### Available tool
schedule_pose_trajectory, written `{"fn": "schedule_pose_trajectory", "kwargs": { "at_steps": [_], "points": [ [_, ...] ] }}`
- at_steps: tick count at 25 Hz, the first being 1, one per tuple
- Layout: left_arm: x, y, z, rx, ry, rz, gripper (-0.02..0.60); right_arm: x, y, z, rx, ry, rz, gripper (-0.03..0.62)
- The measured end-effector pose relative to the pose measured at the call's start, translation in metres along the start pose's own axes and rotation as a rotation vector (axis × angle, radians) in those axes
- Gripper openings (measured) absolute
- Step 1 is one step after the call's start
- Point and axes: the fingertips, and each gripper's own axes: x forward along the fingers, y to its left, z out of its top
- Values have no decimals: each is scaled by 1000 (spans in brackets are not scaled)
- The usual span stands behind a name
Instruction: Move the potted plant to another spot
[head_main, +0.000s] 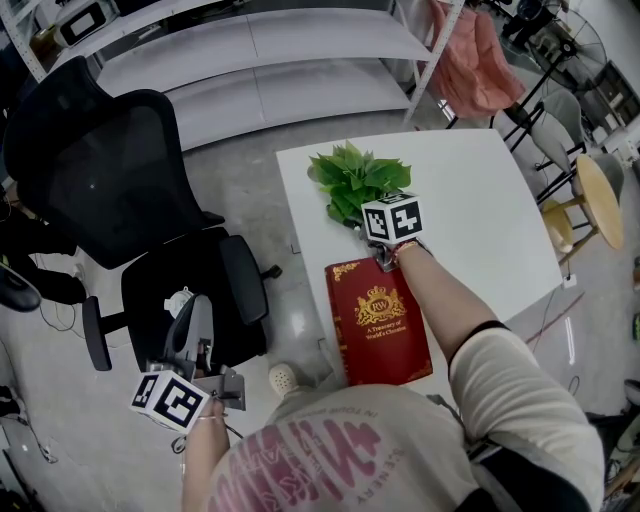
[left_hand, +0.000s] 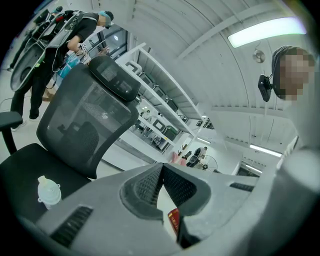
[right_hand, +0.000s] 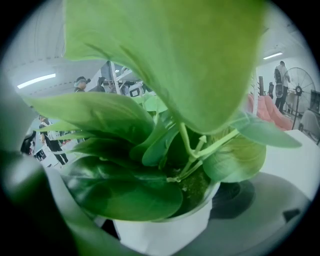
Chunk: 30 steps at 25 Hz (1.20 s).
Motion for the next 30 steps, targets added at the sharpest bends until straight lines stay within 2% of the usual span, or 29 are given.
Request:
{"fn": "schedule_pose_trajectory", "kwargs": {
  "at_steps": [25, 30],
  "points": [
    [-1, -5, 3, -2, 1, -9, 3, -5, 1, -15, -68, 115, -16, 569],
    [-5, -4, 1, -7, -1, -10, 3, -8, -2, -18, -73, 118, -45, 569]
  ]
}}
